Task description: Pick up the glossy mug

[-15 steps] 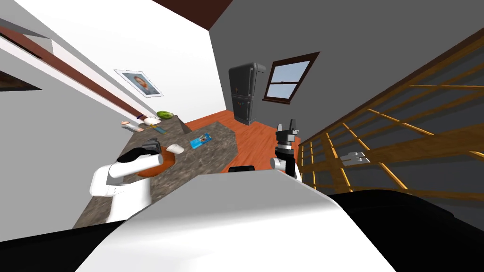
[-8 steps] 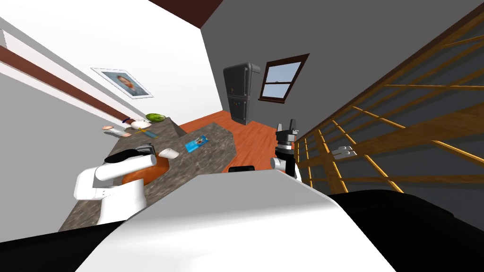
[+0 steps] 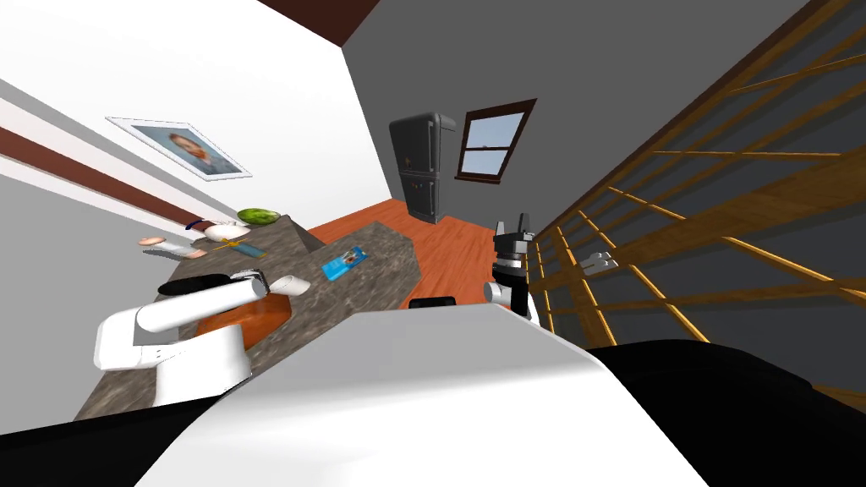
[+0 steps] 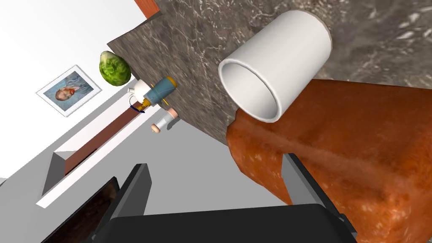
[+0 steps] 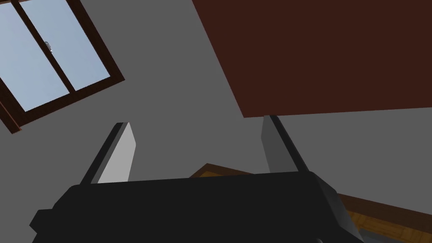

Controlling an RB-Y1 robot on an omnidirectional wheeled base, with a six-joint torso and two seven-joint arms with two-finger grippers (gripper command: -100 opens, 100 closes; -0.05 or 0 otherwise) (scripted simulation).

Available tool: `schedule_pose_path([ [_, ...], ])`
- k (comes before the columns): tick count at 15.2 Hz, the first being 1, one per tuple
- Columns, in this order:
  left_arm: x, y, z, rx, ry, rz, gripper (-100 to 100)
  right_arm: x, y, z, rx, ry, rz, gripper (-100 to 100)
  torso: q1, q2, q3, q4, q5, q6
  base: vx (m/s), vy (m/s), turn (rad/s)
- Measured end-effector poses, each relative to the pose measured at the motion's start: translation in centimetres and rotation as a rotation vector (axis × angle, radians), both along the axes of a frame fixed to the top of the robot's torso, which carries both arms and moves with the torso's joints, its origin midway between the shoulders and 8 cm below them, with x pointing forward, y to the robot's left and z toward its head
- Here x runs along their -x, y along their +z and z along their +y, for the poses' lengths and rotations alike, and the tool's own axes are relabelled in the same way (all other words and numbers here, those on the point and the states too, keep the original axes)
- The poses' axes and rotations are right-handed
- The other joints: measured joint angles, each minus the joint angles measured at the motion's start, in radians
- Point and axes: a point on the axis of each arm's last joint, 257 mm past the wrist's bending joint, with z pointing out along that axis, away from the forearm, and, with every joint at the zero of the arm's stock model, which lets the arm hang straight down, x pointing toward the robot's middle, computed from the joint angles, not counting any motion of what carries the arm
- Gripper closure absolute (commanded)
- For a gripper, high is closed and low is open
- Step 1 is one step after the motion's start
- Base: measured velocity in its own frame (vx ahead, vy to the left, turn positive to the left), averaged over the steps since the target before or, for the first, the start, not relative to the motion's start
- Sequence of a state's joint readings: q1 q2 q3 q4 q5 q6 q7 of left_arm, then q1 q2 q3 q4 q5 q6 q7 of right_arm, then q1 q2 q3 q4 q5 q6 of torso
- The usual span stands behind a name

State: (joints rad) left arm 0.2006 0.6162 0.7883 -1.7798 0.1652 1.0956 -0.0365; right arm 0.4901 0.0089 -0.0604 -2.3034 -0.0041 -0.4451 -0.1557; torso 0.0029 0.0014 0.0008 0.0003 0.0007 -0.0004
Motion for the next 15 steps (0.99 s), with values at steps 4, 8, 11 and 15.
schedule_pose_path([
  [4, 2.2, -1.4, 0.9, 0.064, 0.064, 0.028, -100, 0.0, 0.0, 0.0, 0.0, 0.0, 0.0, 0, 0.0, 0.0, 0.0, 0.0, 0.0, 0.0, 0.013, 0.028, -0.121],
  [8, 4.4, -2.6, 1.3, 0.138, 0.131, 0.061, -100, 0.0, 0.0, 0.0, 0.0, 0.0, 0.0, 0, 0.001, 0.0, 0.0, 0.0, 0.0, 0.0, 0.01, 0.032, -0.115],
  [11, 6.3, -3.8, 1.3, 0.198, 0.182, 0.087, -100, 0.0, 0.0, 0.0, 0.0, 0.0, 0.0, 0, 0.001, 0.0, 0.0, 0.0, 0.0, 0.001, 0.013, 0.034, -0.154],
  [15, 8.6, -5.1, 1.4, 0.274, 0.243, 0.116, -100, 0.0, 0.0, 0.0, 0.0, 0.0, 0.0, 0, 0.001, 0.0, 0.0, 0.0, 0.0, 0.001, 0.005, 0.042, -0.098],
])
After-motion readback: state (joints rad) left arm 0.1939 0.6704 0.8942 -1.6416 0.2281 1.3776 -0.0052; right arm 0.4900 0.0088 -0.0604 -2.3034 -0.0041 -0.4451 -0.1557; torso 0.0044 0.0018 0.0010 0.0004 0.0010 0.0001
